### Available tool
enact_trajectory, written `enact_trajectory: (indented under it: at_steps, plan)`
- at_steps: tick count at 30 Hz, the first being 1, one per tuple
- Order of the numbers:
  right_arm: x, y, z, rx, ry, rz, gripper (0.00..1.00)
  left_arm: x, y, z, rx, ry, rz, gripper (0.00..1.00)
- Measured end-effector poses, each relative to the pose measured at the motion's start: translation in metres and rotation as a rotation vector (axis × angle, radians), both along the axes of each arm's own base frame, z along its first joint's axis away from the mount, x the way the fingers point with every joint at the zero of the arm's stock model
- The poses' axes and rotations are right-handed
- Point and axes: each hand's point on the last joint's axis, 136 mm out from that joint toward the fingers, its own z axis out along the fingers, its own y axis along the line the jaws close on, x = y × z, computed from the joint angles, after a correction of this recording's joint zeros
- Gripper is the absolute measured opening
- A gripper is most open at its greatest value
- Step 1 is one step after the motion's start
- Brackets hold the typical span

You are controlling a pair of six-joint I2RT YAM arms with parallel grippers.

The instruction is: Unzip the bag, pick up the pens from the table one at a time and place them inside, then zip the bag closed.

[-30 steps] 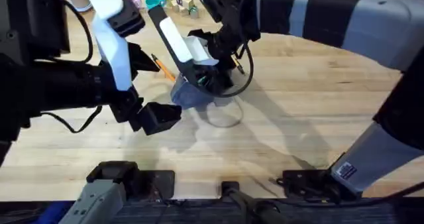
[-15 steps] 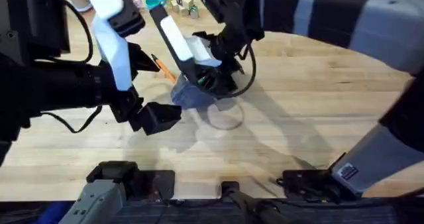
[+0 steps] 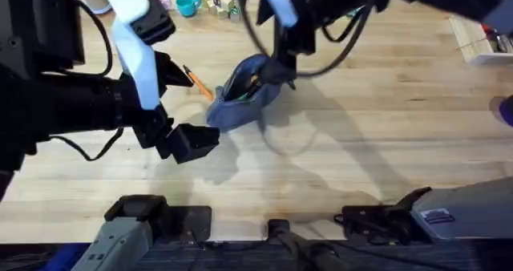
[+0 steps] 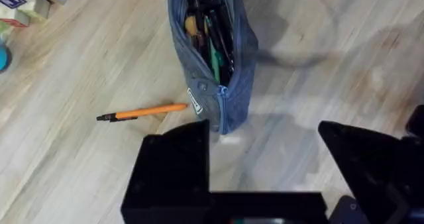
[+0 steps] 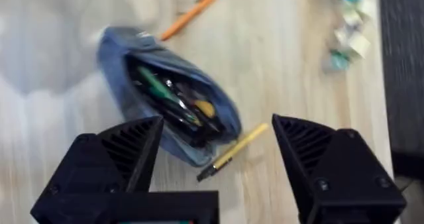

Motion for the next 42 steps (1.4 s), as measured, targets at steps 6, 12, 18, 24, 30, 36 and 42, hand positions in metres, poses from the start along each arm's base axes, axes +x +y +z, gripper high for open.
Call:
enact_trajectory:
  at_steps: [6, 12, 18, 24, 30, 36, 42]
  plan:
    - [0.040, -0.037, 0.012, 0.110, 0.077, -0.297, 0.997, 0.000, 0.000, 0.000, 0.000, 0.000, 0.000, 0.993]
    - [0.059, -0.073, 0.011, 0.155, 0.152, -0.486, 0.997, 0.000, 0.000, 0.000, 0.000, 0.000, 0.000, 0.993]
    - [0.053, -0.080, 0.005, 0.152, 0.229, -0.551, 0.997, 0.000, 0.000, 0.000, 0.000, 0.000, 0.000, 0.993]
    - [0.064, -0.083, 0.002, 0.160, 0.220, -0.618, 0.997, 0.000, 0.000, 0.000, 0.000, 0.000, 0.000, 0.993]
    - [0.085, -0.087, -0.021, 0.148, 0.243, -0.729, 0.997, 0.000, 0.000, 0.000, 0.000, 0.000, 0.000, 0.993]
    - [0.109, -0.082, -0.042, 0.209, 0.294, -0.841, 0.997, 0.000, 0.000, 0.000, 0.000, 0.000, 0.000, 0.993]
    - [0.125, -0.077, -0.061, 0.269, 0.363, -0.949, 0.997, 0.000, 0.000, 0.000, 0.000, 0.000, 0.000, 0.993]
